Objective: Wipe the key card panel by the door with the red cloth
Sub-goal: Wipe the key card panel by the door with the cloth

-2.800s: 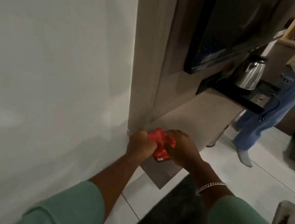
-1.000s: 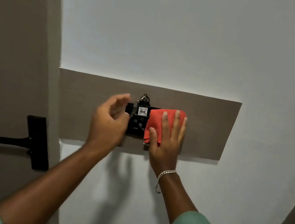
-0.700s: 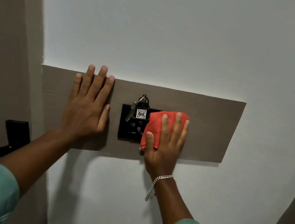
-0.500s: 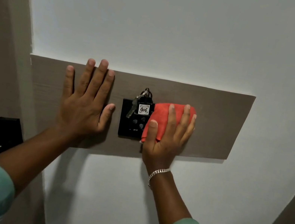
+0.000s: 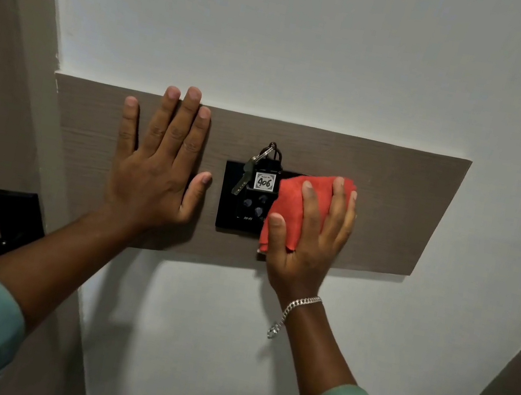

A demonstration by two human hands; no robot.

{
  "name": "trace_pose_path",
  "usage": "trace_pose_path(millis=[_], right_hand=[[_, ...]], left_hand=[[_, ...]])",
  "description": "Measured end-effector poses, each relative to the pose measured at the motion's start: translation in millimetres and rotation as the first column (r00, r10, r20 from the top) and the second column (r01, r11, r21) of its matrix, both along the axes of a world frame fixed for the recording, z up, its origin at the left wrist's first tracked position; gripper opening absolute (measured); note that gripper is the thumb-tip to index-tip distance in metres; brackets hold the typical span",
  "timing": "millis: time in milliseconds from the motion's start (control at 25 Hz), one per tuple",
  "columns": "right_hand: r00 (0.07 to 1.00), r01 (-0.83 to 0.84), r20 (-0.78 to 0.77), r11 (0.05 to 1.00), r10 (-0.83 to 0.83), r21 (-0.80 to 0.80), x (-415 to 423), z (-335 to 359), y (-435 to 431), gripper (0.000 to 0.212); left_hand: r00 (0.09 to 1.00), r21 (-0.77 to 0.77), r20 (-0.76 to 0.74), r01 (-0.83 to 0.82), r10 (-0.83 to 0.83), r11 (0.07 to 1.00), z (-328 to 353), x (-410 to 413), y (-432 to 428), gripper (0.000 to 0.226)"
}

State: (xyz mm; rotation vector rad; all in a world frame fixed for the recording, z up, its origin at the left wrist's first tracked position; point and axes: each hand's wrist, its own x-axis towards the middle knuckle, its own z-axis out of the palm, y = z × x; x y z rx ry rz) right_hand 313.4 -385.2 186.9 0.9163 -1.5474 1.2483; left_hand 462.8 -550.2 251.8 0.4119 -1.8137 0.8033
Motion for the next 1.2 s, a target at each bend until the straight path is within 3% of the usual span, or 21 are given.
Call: trace_pose_path(millis=[200,360,560,720,920,1080,1200], right_hand=[[0.996,0.02,0.093,0.997,-0.013,-0.074,-4,9,-5,0.053],[1.0,-0.002,-0.006,1.0,0.002,0.002,-10,-10,6,0.053],[0.991,-0.005,0.13,0.995,0.018,-0.101,-5,-5,-4,0.054],[1.0,0.013,-0.013,0.999,-0.012,0.051,-11,-34,5,0.056],[0.999,0.016,0.043,1.0,-0.016,0.01,-14,-31,-2,0.055],[0.982,0.107,-0.174,0.972,-0.071,0.208,-30,-52,14,0.055],[0.994,0.11,0.002,0.985,-0.111,0.131,-27,-60,14,0.053]], left_hand=[[1.0,-0.008,-0.005,-0.025,0.025,1.0,1,-1,0,0.077],[1.0,-0.007,-0.006,-0.016,0.016,1.0,1,0,1,0.076],[1.0,-0.007,-0.005,-0.009,0.009,1.0,0,-1,2,0.076],[1.0,-0.008,-0.017,0.0,0.0,1.0,0,0,1,0.075],[1.0,-0.011,-0.013,0.004,-0.004,1.0,1,0,1,0.075],[1.0,-0.021,-0.02,0.001,-0.001,1.0,-1,-1,0,0.075],[1.0,-0.01,-0.019,0.011,-0.011,1.0,-1,-2,0,0.075]])
